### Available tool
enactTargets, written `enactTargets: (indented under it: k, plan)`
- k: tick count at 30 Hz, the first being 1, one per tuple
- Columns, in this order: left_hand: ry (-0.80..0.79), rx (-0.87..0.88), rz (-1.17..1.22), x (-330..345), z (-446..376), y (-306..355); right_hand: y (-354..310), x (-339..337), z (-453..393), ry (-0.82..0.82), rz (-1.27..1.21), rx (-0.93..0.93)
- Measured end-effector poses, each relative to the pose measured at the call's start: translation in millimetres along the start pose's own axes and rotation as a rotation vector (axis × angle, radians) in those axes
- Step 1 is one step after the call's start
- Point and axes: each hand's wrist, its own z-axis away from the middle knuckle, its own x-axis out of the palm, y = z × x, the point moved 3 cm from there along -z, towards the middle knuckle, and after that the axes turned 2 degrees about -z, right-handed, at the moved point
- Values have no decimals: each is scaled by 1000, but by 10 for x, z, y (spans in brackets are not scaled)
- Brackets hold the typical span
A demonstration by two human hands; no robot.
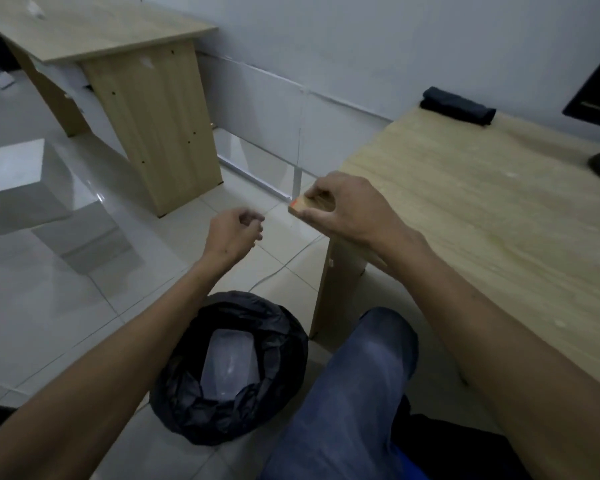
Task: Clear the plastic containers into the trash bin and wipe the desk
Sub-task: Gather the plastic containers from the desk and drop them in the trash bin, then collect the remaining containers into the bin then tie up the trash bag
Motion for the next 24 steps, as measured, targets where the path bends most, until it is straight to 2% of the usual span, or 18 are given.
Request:
enactTargets:
  k: [3, 5, 11, 16, 24]
  plan:
    - [16, 197, 81, -96, -108, 680, 64, -169, 13, 0, -31, 24]
    - [-2, 296, 102, -100, -138, 1096, 146, -348, 62, 66, -34, 52]
    - [-122, 450, 114, 152, -125, 2012, 509, -908, 300, 243, -27, 173]
    - [-261, 541, 97, 626, 50, 2723, 885, -1510, 783, 377, -13, 271]
    - [-539, 661, 131, 1808, 605, 3838, 1584, -2415, 1933, 618, 54, 441]
